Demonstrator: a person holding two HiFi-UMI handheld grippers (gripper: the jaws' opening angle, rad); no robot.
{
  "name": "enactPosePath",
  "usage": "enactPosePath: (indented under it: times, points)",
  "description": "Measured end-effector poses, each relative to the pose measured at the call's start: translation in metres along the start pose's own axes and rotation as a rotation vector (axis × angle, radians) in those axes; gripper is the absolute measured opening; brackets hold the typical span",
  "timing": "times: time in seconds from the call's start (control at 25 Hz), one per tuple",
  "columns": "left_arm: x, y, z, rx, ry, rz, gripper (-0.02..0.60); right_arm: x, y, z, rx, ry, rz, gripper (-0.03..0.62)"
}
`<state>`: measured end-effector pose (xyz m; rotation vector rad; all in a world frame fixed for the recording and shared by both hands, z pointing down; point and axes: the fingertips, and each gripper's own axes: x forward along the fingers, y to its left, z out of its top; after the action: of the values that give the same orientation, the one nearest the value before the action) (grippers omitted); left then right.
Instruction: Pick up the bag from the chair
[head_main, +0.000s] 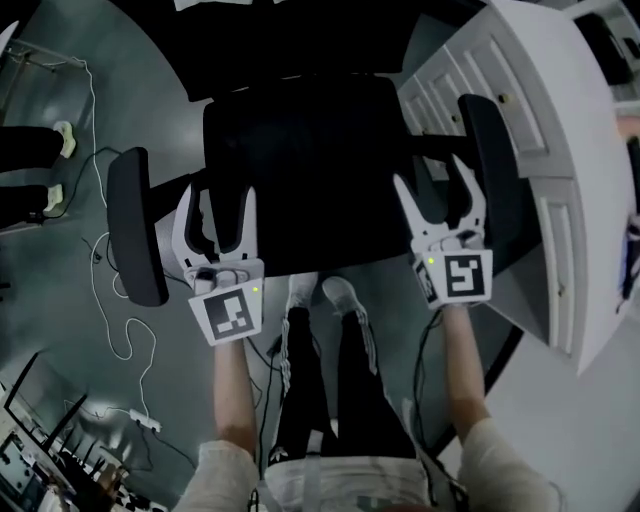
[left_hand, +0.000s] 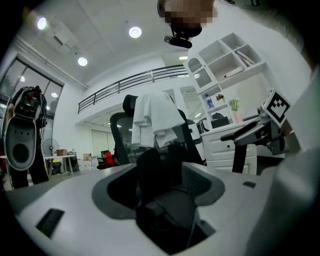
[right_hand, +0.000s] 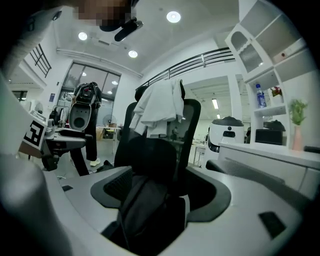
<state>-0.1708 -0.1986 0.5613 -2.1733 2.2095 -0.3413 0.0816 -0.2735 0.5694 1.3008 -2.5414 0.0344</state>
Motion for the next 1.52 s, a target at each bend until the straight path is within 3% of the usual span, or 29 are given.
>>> enactPosePath:
  times: [0.24,0.44,0.84,1.08,1.36,1.52]
  points:
    - [-0.003,-0.007,-0.058,0.028,0.065,-0.031,0.264,0.010,0.012,-0.069,0.011,0.081,0.028,0.310]
    - [0.000,-0.015,-0.092,0.110,0.094,-0.074,0.265,0.014,0.005,-0.112,-0.035,0.131,0.035,0.310]
    - [0.023,0.002,-0.130,0.278,0.106,-0.117,0.265,0.052,-0.033,-0.138,-0.202,0.191,-0.013,0.310]
    - [0.036,0.004,-0.163,0.376,0.179,-0.155,0.265,0.074,-0.038,-0.166,-0.322,0.274,-0.011,0.310]
    - [0.041,-0.007,-0.188,0.418,0.197,-0.186,0.265,0.082,-0.036,-0.220,-0.362,0.390,0.012,0.310]
    - [0.047,-0.012,-0.196,0.399,0.190,-0.185,0.265,0.091,-0.022,-0.230,-0.407,0.391,0.087,0.311]
